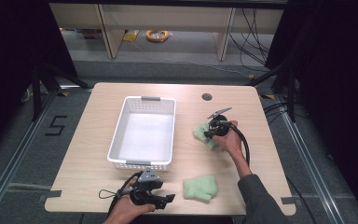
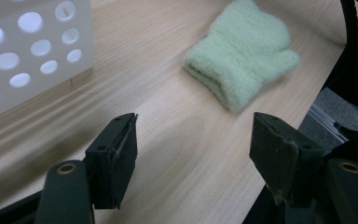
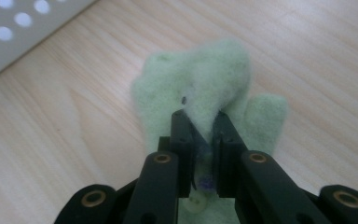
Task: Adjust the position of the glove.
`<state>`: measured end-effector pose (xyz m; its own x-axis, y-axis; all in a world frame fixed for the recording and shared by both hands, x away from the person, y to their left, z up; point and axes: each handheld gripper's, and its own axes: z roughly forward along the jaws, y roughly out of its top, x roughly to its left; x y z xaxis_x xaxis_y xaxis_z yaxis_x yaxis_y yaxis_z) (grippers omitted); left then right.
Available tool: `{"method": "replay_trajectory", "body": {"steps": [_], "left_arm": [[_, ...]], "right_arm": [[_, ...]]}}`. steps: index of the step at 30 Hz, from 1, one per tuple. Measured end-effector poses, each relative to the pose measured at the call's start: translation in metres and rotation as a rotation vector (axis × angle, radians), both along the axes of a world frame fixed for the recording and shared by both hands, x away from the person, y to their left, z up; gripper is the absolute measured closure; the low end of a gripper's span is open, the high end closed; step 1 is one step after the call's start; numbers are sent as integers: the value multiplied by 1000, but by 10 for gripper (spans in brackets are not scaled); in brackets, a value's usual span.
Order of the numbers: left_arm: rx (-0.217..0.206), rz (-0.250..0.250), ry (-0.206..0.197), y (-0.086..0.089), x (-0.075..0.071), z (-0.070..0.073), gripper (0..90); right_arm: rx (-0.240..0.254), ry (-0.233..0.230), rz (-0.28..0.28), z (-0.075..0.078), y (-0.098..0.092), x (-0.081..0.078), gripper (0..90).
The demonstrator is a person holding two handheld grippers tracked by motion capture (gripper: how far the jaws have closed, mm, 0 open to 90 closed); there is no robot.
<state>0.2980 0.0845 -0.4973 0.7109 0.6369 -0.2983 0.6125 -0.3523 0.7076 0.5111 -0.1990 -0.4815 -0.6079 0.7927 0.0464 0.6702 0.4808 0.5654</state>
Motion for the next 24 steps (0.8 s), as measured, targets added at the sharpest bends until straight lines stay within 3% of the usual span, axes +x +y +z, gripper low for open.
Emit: {"method": "replay_trajectory", "body": {"steps": [3, 5, 6, 12, 15, 17, 18, 19, 20, 22, 24], "left_arm": [[20, -3, -3, 0, 1, 0, 317], [19, -18, 1, 1, 1, 0, 318], [10, -9, 2, 0, 0, 0, 318], [-1, 3, 0, 0, 0, 0, 318], [0, -4, -1, 0, 0, 1, 319], [11, -16, 2, 0, 0, 1, 319], [17, -17, 4, 1, 0, 0, 319], [19, -21, 5, 1, 0, 0, 320], [2, -7, 8, -1, 0, -1, 320], [13, -17, 6, 0, 0, 0, 320], [-5, -2, 11, -1, 0, 0, 321]], "right_arm": [[25, -56, 34, 9, -3, -6, 822], [32, -48, 39, 17, -5, -12, 822], [43, -67, 41, 18, -5, -13, 822], [60, -71, 65, 36, -5, -31, 822], [96, -82, 100, 47, -6, -46, 821], [128, -104, 94, 48, -6, -52, 821], [114, -70, 107, 52, -7, -56, 821], [150, -92, 97, 51, -6, -61, 821], [161, -78, 110, 53, -7, -68, 821], [151, -72, 124, 56, -8, -75, 820], [151, -59, 121, 57, -8, -79, 820]]}}
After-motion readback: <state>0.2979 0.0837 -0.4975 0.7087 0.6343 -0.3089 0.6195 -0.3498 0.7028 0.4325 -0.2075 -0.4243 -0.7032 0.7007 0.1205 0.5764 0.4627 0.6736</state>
